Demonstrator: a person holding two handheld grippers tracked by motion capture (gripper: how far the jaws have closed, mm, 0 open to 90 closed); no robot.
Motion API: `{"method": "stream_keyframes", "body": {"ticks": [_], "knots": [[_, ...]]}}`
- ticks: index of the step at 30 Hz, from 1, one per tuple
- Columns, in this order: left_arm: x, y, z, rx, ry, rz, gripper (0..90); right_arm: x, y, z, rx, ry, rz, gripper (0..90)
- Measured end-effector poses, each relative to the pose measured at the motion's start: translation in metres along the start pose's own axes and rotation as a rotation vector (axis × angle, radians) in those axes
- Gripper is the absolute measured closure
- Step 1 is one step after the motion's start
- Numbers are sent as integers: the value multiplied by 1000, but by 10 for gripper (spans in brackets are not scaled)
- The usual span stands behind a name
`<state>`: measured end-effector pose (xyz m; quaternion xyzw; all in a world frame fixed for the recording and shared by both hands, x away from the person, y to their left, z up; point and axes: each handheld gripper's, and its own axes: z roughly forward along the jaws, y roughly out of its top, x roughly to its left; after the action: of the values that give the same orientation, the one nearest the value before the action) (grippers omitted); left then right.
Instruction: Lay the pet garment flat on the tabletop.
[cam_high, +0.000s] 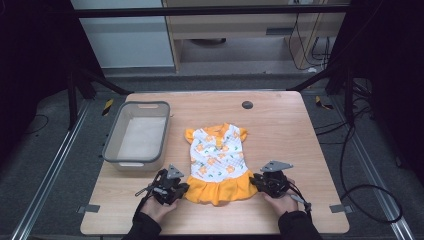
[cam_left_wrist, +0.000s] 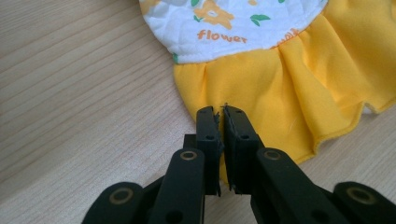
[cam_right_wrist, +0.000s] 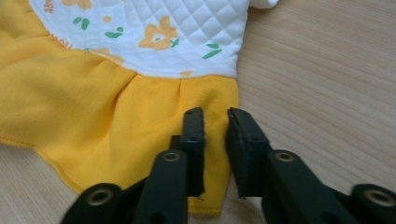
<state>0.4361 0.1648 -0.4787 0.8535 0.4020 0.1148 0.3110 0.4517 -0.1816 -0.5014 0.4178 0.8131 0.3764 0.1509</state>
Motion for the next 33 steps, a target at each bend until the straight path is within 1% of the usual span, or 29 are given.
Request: {"method": "stream_keyframes", "body": {"ticks": [1,2,4,6,7,9,10,11,12,14,15,16,17,19,21,22,23,24,25,26,27,28,29,30,31,33], "knots": [[0,0,0,-1,1,0,850,0,0,0,0,0,0,782],[0,0,0,0,2,2,850,0,0,-1,5,-1,3,866],[0,0,0,-1,4,3,849,1,1,-2,9,9,4,880],[0,0,0,-6,8,3,849,5,3,-4,31,16,-12,893],[0,0,0,-6,8,3,849,5,3,-4,31,16,-12,893],[2,0,-2,-16,14,-2,848,8,4,-13,19,37,-14,893],[2,0,-2,-16,14,-2,847,8,4,-13,19,37,-14,893],[4,0,-2,-16,16,-6,846,12,1,-22,4,47,-22,892],[5,0,-2,-17,18,-10,846,12,-1,-25,0,60,-13,892],[7,0,-1,-14,20,-15,845,15,-7,-30,11,79,0,890],[7,0,-1,-14,20,-15,843,15,-7,-30,11,79,0,890],[7,-1,0,-12,22,-19,843,16,-10,-31,17,90,-9,889],[7,-1,-1,-9,27,-18,840,20,-12,-29,35,102,-17,886],[8,-3,-3,-6,28,-16,830,22,-13,-26,53,115,-21,879],[8,-3,-4,-10,31,-22,802,24,-13,-25,59,118,-19,872],[8,-4,-6,-13,30,-19,786,22,-12,-27,36,107,-25,854],[8,-6,-9,-20,31,-20,774,21,-11,-29,15,102,-22,841],[8,-7,-12,-29,31,-20,757,20,-10,-31,0,96,-19,842],[8,-7,-12,-29,31,-20,746,20,-10,-31,0,96,-19,842],[7,-7,-18,-50,31,-14,734,15,-8,-36,-41,88,4,838],[7,-7,-18,-50,31,-14,722,13,-7,-38,-55,85,8,839],[6,-6,-22,-72,31,-13,722,13,-7,-38,-55,85,8,839],[5,-5,-24,-86,35,-10,701,8,-3,-41,-91,70,17,850],[3,0,-28,-127,35,-3,688,5,1,-42,-107,61,19,862],[2,3,-29,-147,33,3,685,2,5,-42,-124,46,18,873],[-2,10,-27,-163,37,25,686,-6,14,-41,-167,18,25,898]]}}
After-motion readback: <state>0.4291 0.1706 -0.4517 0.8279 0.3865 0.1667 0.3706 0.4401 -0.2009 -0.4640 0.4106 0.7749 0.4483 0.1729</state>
